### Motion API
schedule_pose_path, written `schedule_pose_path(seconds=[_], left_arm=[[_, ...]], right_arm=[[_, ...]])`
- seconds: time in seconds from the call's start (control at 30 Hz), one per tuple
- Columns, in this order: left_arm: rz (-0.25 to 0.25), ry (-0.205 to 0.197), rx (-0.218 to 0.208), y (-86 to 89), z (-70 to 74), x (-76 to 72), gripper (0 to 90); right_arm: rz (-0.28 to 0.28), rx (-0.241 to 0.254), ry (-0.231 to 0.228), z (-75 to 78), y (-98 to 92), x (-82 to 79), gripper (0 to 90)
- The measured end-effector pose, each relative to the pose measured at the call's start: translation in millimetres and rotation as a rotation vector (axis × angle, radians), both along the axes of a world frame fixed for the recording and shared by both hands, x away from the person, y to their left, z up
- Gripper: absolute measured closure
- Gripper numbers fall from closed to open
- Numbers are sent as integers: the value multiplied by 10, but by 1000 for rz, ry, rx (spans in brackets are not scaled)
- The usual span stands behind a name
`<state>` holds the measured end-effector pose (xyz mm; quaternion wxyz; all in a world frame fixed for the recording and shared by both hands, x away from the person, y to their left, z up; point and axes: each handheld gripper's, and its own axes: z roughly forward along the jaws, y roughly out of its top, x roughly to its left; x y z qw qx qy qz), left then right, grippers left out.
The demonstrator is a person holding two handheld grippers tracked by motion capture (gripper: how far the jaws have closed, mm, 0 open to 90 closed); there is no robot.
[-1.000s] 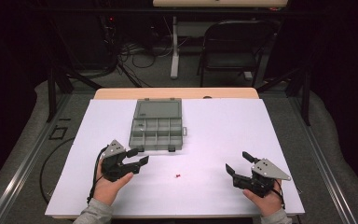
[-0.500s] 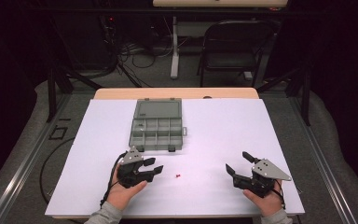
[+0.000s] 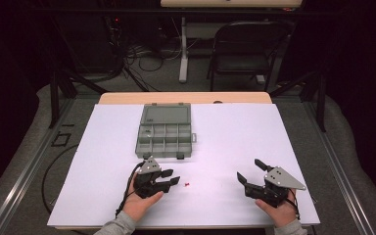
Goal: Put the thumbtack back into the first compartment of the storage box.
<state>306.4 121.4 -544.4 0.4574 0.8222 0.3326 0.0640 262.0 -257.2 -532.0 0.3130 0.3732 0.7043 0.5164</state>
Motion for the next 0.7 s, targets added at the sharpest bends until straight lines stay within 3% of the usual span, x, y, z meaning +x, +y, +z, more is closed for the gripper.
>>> schedule_pose_path(seconds=[0.2,0.7], left_arm=[[-21,19,9,-53,-50,0,630],[-71,23,40,-266,-137,8,673]], right_arm=[[4,-1,-1,-1,3,1,219],[10,-6,5,-1,6,3,218]])
